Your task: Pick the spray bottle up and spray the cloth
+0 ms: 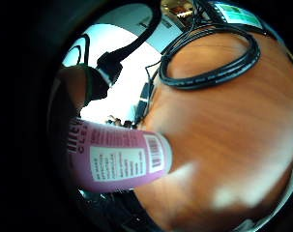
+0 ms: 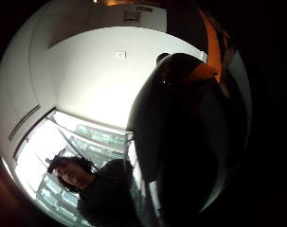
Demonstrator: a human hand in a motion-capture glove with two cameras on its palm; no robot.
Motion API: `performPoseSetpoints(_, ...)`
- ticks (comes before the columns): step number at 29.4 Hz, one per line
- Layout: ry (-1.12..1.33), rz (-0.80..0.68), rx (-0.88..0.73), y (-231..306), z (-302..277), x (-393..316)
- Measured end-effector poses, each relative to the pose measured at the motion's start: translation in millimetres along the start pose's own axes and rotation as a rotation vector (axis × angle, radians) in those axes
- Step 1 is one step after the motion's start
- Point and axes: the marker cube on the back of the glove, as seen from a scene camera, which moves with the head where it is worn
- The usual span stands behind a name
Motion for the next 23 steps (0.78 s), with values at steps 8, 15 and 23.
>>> performPoseSetpoints(8, -0.006, 0.025, 0.000, 10.4, 3.4, 14.4)
performPoseSetpoints(15, -0.030, 0.105, -0.048, 31.1, 22.0, 43.5)
performPoseSetpoints(23, -0.068, 0.157, -0.124, 49.0, 35.7, 72.0)
